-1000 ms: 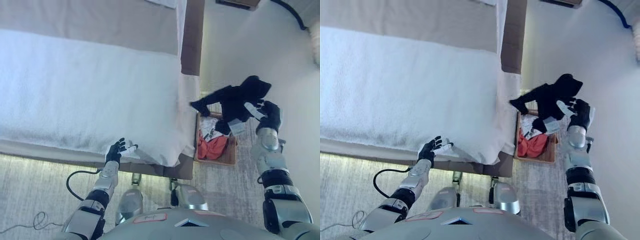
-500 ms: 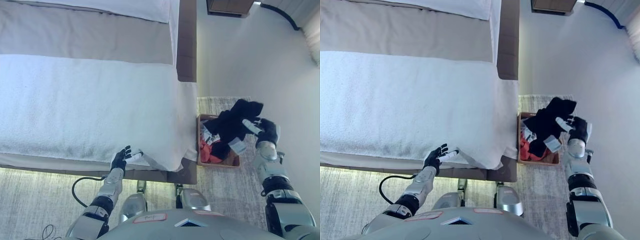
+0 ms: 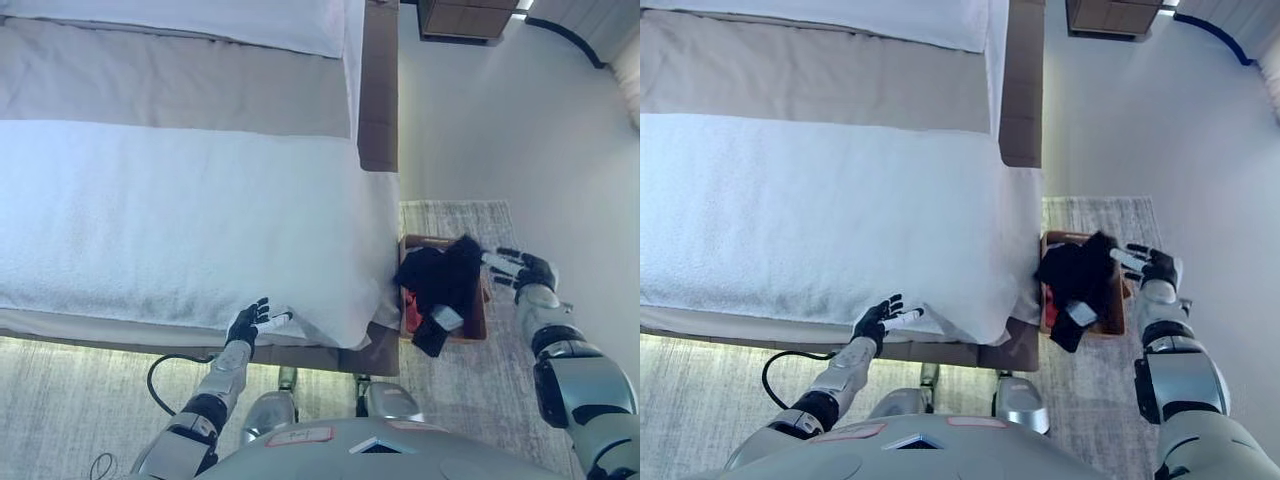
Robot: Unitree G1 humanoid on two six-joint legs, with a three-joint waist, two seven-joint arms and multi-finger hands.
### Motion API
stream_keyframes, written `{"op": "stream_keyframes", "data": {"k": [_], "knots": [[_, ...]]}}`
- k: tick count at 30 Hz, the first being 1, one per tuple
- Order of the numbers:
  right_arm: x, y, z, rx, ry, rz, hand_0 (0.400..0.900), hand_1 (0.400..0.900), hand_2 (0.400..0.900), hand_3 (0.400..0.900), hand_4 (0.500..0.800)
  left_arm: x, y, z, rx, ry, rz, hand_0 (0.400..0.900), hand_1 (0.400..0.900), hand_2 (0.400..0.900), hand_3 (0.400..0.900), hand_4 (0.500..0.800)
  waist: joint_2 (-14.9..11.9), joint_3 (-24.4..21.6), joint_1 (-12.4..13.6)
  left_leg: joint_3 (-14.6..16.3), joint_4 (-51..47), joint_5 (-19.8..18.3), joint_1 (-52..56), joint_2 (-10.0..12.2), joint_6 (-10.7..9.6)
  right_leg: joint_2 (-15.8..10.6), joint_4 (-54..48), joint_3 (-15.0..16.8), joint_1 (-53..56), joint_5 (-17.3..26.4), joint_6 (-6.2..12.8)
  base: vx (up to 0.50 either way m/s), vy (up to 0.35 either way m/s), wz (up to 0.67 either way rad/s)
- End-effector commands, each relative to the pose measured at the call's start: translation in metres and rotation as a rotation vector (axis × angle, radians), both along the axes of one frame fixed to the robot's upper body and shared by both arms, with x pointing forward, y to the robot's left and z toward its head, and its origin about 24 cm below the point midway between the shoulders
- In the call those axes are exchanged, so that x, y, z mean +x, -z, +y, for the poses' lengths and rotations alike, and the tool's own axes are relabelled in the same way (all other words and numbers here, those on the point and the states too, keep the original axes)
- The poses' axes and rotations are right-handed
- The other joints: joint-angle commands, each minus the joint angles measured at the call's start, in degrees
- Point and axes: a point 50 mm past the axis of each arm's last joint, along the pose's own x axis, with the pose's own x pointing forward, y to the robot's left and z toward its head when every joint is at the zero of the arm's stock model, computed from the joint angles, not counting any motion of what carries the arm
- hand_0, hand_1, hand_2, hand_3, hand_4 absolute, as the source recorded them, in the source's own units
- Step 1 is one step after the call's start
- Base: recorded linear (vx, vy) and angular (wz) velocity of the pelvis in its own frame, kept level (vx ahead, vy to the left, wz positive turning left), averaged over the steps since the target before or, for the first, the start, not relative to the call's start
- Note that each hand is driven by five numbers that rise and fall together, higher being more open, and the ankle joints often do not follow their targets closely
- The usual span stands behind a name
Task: Put the clothes on the bed into the basket.
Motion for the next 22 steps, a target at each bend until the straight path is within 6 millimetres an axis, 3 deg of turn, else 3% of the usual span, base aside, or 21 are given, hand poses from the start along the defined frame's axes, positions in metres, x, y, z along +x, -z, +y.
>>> {"op": "stream_keyframes", "data": {"k": [1, 12, 22], "knots": [[0.011, -0.034, -0.028, -0.081, 0.095, -0.075, 0.9, 0.9, 0.9, 0.9, 0.8, 0.014, -0.006, 0.003, 0.061, 0.069, -0.048, 0.9, 0.9, 0.9, 0.9, 0.8, -2.23, -2.75, 2.09, 3.45, 0.33, -4.93, 2.89, 2.41, -1.43, -2.66, 0.3, 0.14, 2.17, -2.82, 3.86, 0.0, -0.002, 0.05], [0.008, -0.031, -0.028, -0.078, 0.102, -0.07, 0.9, 0.9, 0.9, 0.9, 0.8, 0.011, -0.004, 0.003, 0.067, 0.074, -0.039, 0.9, 0.9, 0.9, 0.9, 0.8, -1.9, -3.1, 1.82, 3.36, 0.33, -5.17, 3.19, 2.23, -1.34, -2.77, 0.3, -0.17, 2.74, -3.0, 3.85, 0.0, 0.0, 0.0], [0.01, -0.005, 0.013, -0.053, -0.067, -0.088, 0.9, 0.9, 0.9, 0.9, 0.8, 0.003, 0.0, 0.012, 0.069, 0.025, -0.007, 0.9, 0.9, 0.9, 0.9, 0.8, -1.59, -3.53, 0.98, 3.99, 0.33, -5.34, 3.6, 2.23, -1.16, -2.75, 0.3, 0.55, 2.97, -3.14, 3.77, -0.01, 0.001, -0.04]]}}
